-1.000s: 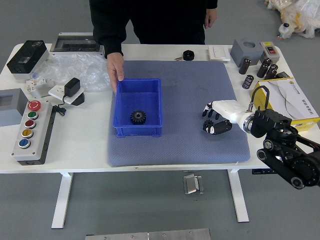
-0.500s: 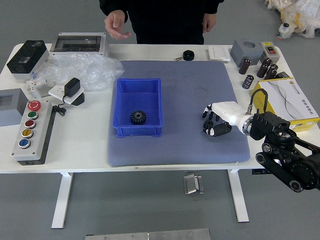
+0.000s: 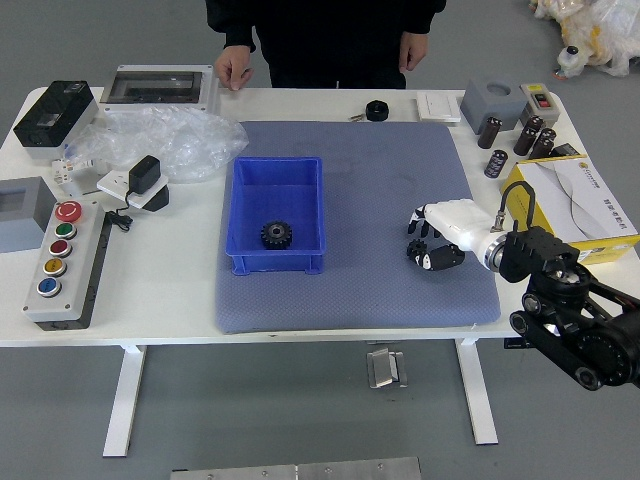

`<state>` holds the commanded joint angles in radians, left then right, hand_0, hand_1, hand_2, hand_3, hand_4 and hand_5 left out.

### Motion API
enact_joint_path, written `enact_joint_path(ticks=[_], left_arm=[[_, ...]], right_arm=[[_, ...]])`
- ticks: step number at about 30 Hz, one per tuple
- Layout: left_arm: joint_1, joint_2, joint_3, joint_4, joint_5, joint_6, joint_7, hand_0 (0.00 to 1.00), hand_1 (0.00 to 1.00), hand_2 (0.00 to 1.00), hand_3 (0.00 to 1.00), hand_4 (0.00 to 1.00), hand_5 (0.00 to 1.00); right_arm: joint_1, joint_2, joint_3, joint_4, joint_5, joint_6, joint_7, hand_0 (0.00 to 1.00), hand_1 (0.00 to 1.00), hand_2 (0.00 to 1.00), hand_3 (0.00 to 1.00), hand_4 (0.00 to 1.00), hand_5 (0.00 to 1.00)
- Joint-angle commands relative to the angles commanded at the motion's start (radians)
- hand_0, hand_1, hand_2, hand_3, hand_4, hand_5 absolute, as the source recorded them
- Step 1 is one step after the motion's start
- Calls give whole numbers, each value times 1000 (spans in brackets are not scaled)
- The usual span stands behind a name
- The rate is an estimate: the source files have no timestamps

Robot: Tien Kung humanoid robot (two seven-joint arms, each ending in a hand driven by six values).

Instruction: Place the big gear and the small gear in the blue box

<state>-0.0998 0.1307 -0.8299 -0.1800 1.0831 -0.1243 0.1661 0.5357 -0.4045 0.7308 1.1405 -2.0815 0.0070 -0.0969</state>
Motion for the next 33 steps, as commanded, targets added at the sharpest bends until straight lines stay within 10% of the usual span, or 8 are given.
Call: enact_joint_path(ticks=[33], left_arm=[[4,0,0,0,4,0,1,865,841,821,837,710,303]], right_arm=[[-13,15,-30,-6,-35,-60,2,568,420,470,537,647,144]])
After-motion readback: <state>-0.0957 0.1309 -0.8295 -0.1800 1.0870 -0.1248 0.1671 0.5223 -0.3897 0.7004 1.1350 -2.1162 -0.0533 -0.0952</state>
